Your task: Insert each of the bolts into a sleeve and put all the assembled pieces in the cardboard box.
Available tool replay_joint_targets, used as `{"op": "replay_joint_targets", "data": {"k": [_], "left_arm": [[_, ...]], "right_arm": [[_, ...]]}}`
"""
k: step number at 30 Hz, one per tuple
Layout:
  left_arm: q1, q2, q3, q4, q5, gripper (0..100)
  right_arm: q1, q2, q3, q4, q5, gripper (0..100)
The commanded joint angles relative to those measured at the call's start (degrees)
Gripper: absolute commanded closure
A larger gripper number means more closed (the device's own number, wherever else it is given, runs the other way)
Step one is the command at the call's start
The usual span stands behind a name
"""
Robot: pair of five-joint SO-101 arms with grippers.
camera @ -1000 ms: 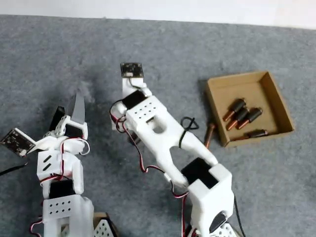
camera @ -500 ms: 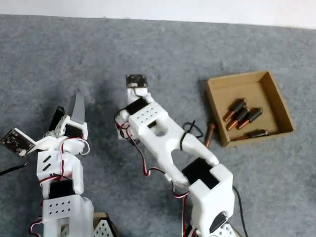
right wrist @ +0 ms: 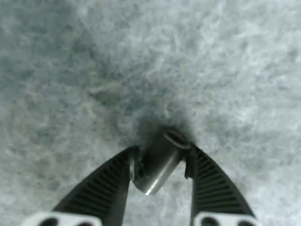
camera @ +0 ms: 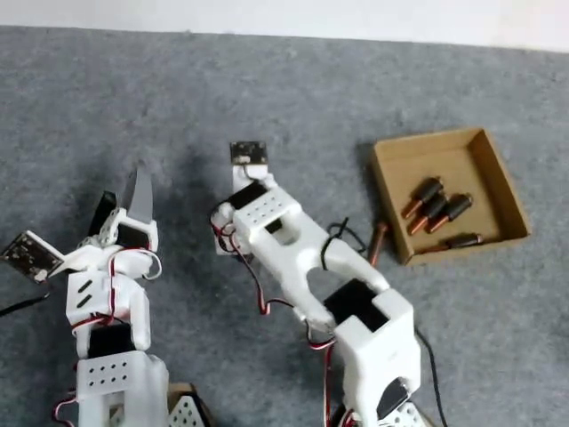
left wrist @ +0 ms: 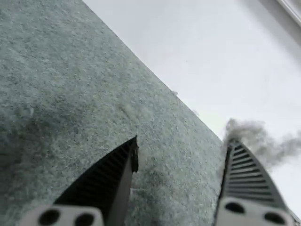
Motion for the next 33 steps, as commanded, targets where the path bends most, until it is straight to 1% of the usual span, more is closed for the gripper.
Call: {"op": "replay_joint_targets", "data": {"k": [1,4,5,6,7,8,10,11,15,20,22,24,30,33], "left_arm": [[-0.48,-0.66,-1.98,-1.32,0.35,72],[-0.48,-0.66,-1.98,-1.32,0.35,72],[-0.48,-0.66,-1.98,-1.32,0.35,72],[-0.48,-0.66,-1.98,-1.32,0.35,72],[-0.48,-0.66,-1.98,-1.32,0.35,72],[-0.48,-0.66,-1.98,-1.32,0.35,72],[-0.48,-0.66,-1.98,-1.32,0.35,72],[-0.48,-0.66,-1.98,-1.32,0.35,72],[-0.48,-0.66,-1.89,-1.32,0.35,72],[-0.48,-0.66,-1.8,-1.32,0.35,72],[-0.48,-0.66,-1.8,-1.32,0.35,72],[-0.4,-0.66,-1.71,-1.32,0.35,72],[-0.4,-0.66,-1.71,-1.32,0.35,72],[-0.04,-0.66,-1.71,-1.32,0.35,72]], "right_arm": [[1.36,-0.13,-0.13,1.1,-0.62,84.7],[1.19,-0.13,0.13,1.1,-0.18,85.0],[1.19,-0.13,0.13,1.1,-0.18,86.5],[1.19,-0.13,0.04,1.1,0.26,89.6],[1.19,-0.13,-0.04,1.01,2.37,94.0],[1.19,-0.13,-0.13,1.01,6.07,99.3],[1.1,-0.13,-0.13,1.27,12.66,98.3],[1.01,-0.13,-0.13,1.19,14.24,99.4],[1.1,-0.57,-0.13,1.36,15.3,99.3],[6.11,-8.48,0.4,0.4,15.3,99.3],[8.04,-12.97,3.47,-0.92,15.47,99.3],[9.8,-17.89,8.48,-4.7,17.49,99.3],[13.49,-35.12,28.97,-21.85,23.65,99.3],[15.52,-43.82,37.93,-28.44,26.99,99.3]]}}
